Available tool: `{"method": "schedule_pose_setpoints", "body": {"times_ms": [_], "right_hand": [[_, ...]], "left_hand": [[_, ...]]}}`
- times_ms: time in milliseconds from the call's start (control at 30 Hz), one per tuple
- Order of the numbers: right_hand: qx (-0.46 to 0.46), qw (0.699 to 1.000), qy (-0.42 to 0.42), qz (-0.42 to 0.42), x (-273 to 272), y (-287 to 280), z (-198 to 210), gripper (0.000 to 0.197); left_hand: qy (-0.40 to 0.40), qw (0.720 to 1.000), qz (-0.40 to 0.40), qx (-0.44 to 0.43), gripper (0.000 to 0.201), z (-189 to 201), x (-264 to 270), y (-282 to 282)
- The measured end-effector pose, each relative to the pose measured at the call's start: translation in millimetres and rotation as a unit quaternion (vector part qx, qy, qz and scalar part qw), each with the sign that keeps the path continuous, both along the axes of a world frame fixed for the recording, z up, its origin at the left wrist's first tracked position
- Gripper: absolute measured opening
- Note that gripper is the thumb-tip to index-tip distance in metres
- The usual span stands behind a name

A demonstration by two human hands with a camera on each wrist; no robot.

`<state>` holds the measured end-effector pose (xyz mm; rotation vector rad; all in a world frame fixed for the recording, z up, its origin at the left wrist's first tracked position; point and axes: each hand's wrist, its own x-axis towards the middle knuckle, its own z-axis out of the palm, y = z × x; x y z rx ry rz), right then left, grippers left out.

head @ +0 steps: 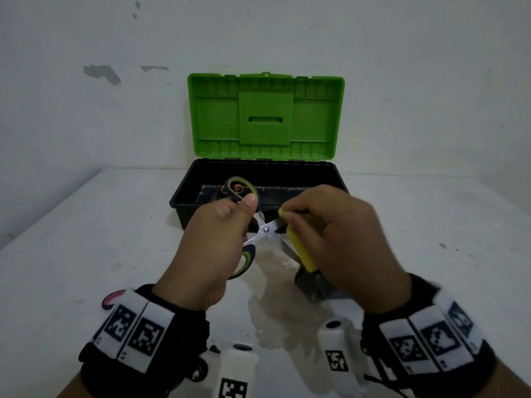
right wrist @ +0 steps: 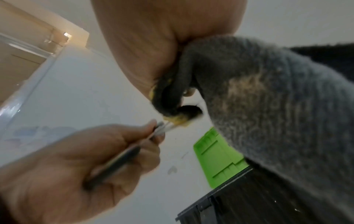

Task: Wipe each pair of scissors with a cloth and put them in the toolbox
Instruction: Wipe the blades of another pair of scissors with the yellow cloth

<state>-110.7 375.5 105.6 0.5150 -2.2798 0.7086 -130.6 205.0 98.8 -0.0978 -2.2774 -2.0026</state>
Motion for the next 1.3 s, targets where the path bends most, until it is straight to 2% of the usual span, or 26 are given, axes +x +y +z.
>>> {"method": "schedule_pose_setpoints", "body": {"times_ms": [67,233,433,533,667,833,967,1067,1167,1300], "right_hand": [[0.030,0.999,-0.016,-0.001,-3.2,-5.5,-5.0,0.009],[0.006,0.997,-0.051,-0.060,-15.1,10.0,-8.8,0.010],[0.017,0.999,-0.043,-0.015,-3.8,-18.6,-8.6,0.010],[0.012,0.999,-0.032,-0.012,-6.6,-7.7,-9.7,0.010],[-0.003,0.997,-0.045,-0.056,-13.6,16.2,-12.2,0.009],[-0.004,0.997,-0.048,-0.062,-17.1,15.9,-10.0,0.011],[0.030,0.999,-0.042,-0.010,-6.1,-11.7,-12.5,0.011],[0.016,0.999,-0.036,0.011,-5.4,-9.7,-15.5,0.011],[0.005,1.000,-0.028,-0.006,-10.9,4.1,-16.5,0.009],[-0.011,0.999,-0.039,-0.026,-16.8,19.8,-17.3,0.009]], "left_hand": [[0.030,0.999,0.003,-0.019,0.049,0.4,1.4,2.5],[0.015,1.000,-0.008,-0.001,0.042,-2.6,4.3,0.4],[0.041,0.999,0.001,-0.005,0.057,-2.5,-0.9,7.4],[0.018,1.000,0.002,0.012,0.051,-3.9,0.5,6.5],[-0.018,0.999,-0.004,0.039,0.041,-8.3,4.4,4.9],[-0.014,1.000,-0.002,0.017,0.045,-12.1,-0.4,6.6],[0.013,1.000,-0.003,0.002,0.058,-11.6,-3.2,9.6],[0.000,1.000,-0.001,0.009,0.053,-11.6,-1.7,7.3],[-0.013,1.000,-0.003,0.023,0.043,-13.2,-1.2,4.2],[-0.036,0.998,-0.009,0.040,0.039,-14.7,-2.7,2.8]]}}
